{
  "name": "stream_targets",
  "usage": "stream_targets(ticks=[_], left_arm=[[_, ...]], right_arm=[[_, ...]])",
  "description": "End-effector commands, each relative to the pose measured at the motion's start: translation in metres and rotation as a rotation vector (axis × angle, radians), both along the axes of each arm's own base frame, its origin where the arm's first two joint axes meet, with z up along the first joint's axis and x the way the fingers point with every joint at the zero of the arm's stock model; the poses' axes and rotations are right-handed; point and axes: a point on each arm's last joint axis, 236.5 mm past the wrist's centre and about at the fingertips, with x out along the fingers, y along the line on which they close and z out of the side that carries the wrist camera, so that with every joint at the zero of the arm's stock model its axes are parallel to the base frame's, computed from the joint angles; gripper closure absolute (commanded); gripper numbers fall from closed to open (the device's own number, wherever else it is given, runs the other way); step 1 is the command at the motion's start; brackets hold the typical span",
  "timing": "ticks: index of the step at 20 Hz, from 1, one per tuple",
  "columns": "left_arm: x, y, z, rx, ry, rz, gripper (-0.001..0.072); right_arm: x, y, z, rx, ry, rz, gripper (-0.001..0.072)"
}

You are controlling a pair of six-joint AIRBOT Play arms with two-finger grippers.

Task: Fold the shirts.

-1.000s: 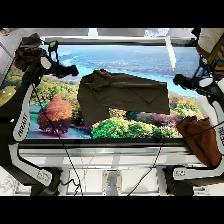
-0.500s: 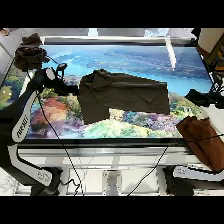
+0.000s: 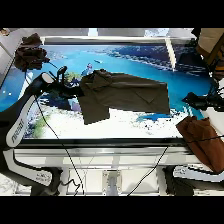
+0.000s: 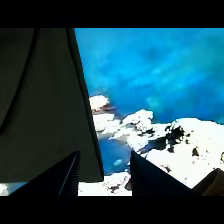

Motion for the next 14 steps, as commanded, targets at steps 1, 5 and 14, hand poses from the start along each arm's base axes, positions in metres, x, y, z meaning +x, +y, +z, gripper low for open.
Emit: stream_targets(ticks=[1,5,14], left_arm=[[-0.014,0.015,0.002,-0.077,-0.013,0.118,0.0057],[-0.018,0.01,0.002,-0.259,-0.061,0.291,0.0058],[-0.001,0.005,0.018,-0.361,-0.12,0.364,0.0057]], right_arm=[[-0.003,0.007,0.001,0.028,0.006,0.017,0.0347],[-0.012,0.024,-0.006,0.093,0.041,0.032,0.0346],[-0.043,0.071,-0.057,0.333,0.118,-0.125,0.0348]])
